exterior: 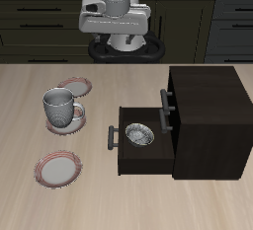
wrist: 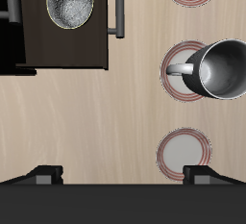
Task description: Place the porcelain mug that is on the plate onto the farthest plate relative to the robot
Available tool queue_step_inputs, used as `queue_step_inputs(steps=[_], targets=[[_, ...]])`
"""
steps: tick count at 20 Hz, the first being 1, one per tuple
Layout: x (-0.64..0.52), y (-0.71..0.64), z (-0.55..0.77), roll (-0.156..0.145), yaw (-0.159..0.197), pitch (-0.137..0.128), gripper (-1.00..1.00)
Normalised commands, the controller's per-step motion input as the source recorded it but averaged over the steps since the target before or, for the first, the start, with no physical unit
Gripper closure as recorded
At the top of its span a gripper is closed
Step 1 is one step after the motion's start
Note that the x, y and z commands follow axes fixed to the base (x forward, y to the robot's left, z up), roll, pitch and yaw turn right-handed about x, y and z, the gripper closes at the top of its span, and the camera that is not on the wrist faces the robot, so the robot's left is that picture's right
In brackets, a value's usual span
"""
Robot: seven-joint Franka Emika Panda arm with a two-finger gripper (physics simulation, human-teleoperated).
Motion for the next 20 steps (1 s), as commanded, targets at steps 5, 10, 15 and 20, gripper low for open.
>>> queue_step_inputs(steps=[5,10,15,20], targets=[[0.11,-0.18,0.03,0.087,-0.015,0.014,-1.00],[0.17,-0.25,0.00,0.004,-0.008,-0.007,-1.00],[0.16,-0.27,0.03,-0.001,-0.009,-0.003,-1.00],[0.13,-0.30,0.09,-0.012,0.017,-0.017,-1.00]])
